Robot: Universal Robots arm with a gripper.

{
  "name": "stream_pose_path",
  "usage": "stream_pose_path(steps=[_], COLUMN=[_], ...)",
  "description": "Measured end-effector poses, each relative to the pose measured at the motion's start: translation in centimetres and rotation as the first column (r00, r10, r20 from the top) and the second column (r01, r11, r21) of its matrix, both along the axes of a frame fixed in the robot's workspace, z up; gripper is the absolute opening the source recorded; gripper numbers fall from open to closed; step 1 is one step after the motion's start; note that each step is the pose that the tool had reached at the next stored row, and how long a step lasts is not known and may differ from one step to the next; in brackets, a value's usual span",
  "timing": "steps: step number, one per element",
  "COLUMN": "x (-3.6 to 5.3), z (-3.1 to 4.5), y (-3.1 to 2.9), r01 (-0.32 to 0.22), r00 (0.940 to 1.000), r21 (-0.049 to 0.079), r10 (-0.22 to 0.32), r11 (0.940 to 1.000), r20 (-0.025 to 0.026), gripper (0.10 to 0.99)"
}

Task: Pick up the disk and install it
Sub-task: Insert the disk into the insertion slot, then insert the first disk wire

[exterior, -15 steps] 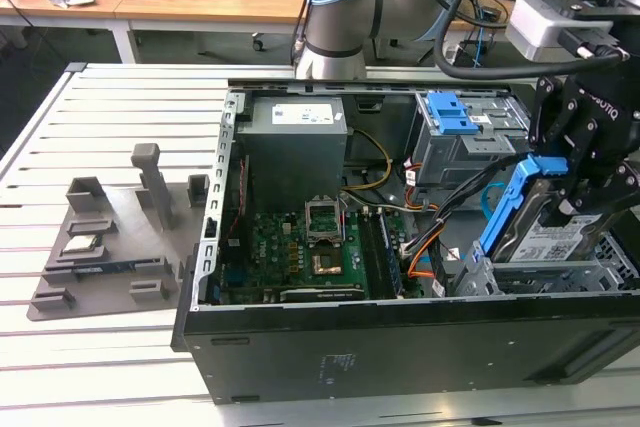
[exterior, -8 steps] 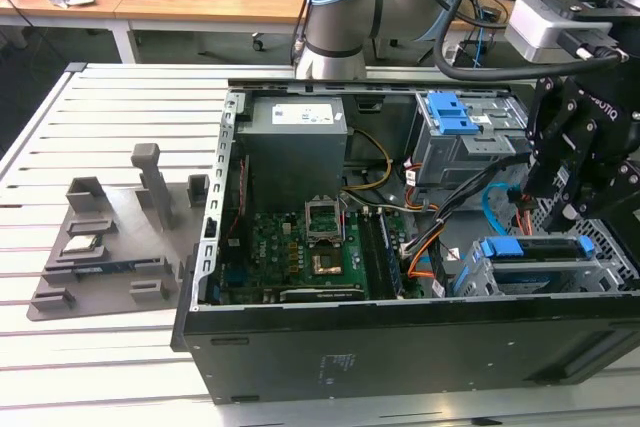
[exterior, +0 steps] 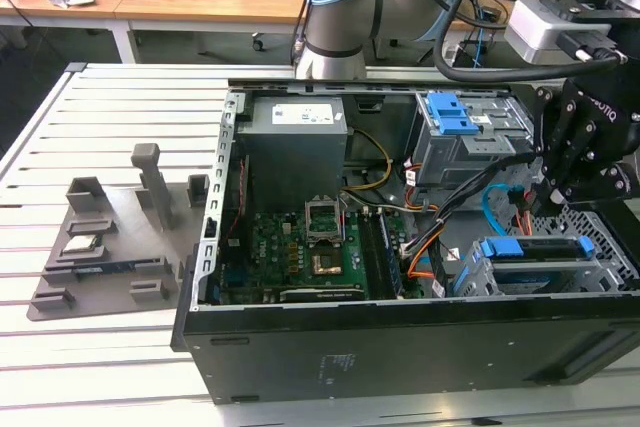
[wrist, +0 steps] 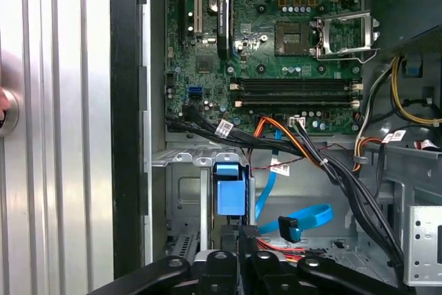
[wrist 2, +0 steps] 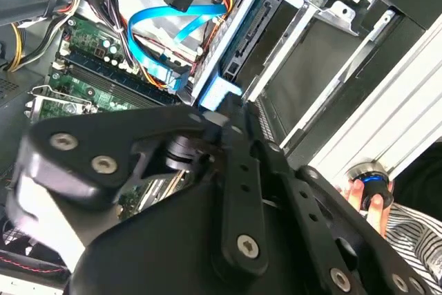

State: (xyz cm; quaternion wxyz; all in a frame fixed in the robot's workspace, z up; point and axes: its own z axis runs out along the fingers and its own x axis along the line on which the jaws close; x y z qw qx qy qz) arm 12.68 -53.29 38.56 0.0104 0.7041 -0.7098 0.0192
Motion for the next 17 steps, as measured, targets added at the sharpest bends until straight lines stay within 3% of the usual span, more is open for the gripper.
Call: stream_pose_path(steps=[1,2,10,13,15,17], x=[0.00,0.00,0.00,1.46,2.74,3.35], z=[-0.01,-0.02,-0.10,-0.10,-0.18,-0.28], y=[0.00,0.00,0.00,0.70,1.54,2.13], r01=[0.000,0.000,0.000,0.000,0.000,0.000], r00=[1.0000,1.0000,1.0000,1.0000,1.0000,1.0000], r21=[0.000,0.000,0.000,-0.001,-0.001,-0.002], r10=[0.000,0.000,0.000,0.000,0.000,0.000], r11=[1.0000,1.0000,1.0000,1.0000,1.0000,1.0000], r20=[0.0000,0.0000,0.0000,-0.0001,-0.0005,-0.0008], gripper=[0.114,0.106,0.106,0.106,0.106,0.106])
